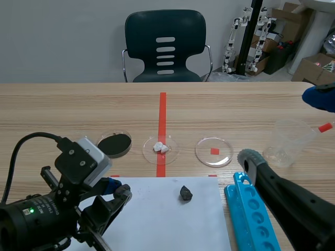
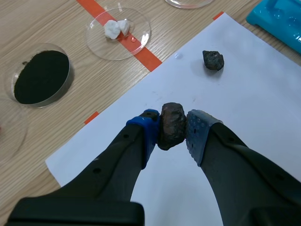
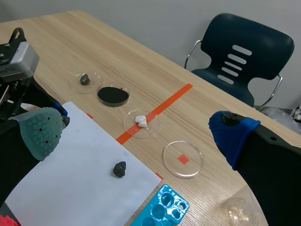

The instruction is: Put the middle mineral back

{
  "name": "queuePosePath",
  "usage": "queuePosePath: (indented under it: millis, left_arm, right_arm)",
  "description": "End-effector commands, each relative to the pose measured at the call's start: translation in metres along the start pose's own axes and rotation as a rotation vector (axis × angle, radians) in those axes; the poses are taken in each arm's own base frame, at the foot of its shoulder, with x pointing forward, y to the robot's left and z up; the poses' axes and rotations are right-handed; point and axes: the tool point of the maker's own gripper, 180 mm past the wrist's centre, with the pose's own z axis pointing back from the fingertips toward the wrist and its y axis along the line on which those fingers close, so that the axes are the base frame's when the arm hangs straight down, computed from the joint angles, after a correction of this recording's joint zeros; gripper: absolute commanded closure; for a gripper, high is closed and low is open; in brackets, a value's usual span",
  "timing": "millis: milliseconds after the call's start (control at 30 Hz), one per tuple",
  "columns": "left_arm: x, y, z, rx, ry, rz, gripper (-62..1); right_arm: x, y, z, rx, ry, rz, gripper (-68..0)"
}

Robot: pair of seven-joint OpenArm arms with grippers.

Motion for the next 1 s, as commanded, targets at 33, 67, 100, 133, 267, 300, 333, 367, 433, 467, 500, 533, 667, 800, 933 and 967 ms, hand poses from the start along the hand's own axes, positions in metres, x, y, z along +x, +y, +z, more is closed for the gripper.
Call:
queuePosePath:
  millis: [33,67,100,133,267,300,333,367,433,467,500,533,667,800,933,967]
  left_arm:
    - [0.013,-0.006,-0.009,-0.012,-0.050,0.047,-10.2]
    - [0.013,-0.007,-0.012,-0.015,-0.053,0.062,-10.2]
    - [0.013,-0.008,-0.017,-0.019,-0.055,0.068,-10.2]
    - [0.014,-0.010,-0.021,-0.023,-0.056,0.072,-10.2]
    - [0.015,-0.014,-0.037,-0.034,-0.060,0.088,-10.2]
    - [0.015,-0.014,-0.041,-0.034,-0.060,0.093,-10.2]
    - [0.014,-0.013,-0.044,-0.026,-0.058,0.098,-10.2]
    - [0.013,-0.011,-0.048,-0.011,-0.055,0.106,-10.2]
    - [0.009,-0.007,-0.055,0.020,-0.044,0.123,-10.2]
    - [0.008,-0.004,-0.058,0.036,-0.040,0.131,-10.2]
    - [0.005,0.000,-0.061,0.059,-0.032,0.141,-10.2]
    - [0.003,0.003,-0.063,0.075,-0.027,0.147,-10.2]
    - [-0.003,0.013,-0.072,0.128,-0.007,0.172,-10.2]
    - [-0.007,0.013,-0.078,0.147,0.009,0.196,-10.2]
    - [-0.013,0.012,-0.085,0.146,0.037,0.211,-10.2]
    - [-0.015,0.012,-0.086,0.147,0.043,0.213,-10.2]
  right_arm:
    - [0.010,-0.002,-0.002,-0.002,-0.038,0.007,-67.9]
    - [0.010,-0.002,-0.002,-0.002,-0.038,0.007,-67.9]
    - [0.010,-0.002,-0.002,-0.002,-0.038,0.007,-67.9]
    - [0.010,-0.002,-0.002,-0.002,-0.038,0.007,-67.9]
    - [0.010,-0.002,-0.002,-0.002,-0.038,0.007,-67.9]
    - [0.010,-0.002,-0.002,-0.002,-0.038,0.007,-67.9]
    - [0.010,-0.002,-0.002,-0.002,-0.038,0.007,-67.9]
    - [0.010,-0.002,-0.002,-0.002,-0.038,0.007,-67.9]
    - [0.010,-0.002,-0.002,-0.002,-0.038,0.007,-67.9]
    - [0.010,-0.002,-0.002,-0.002,-0.038,0.007,-67.9]
    - [0.010,-0.002,-0.002,-0.002,-0.038,0.007,-67.9]
    - [0.010,-0.002,-0.002,-0.002,-0.038,0.007,-67.9]
    - [0.010,-0.002,-0.002,-0.002,-0.038,0.007,-67.9]
    - [0.010,-0.002,-0.002,-0.002,-0.038,0.007,-67.9]
    - [0.010,-0.002,-0.002,-0.002,-0.038,0.007,-67.9]
    - [0.010,-0.002,-0.002,-0.002,-0.038,0.007,-67.9]
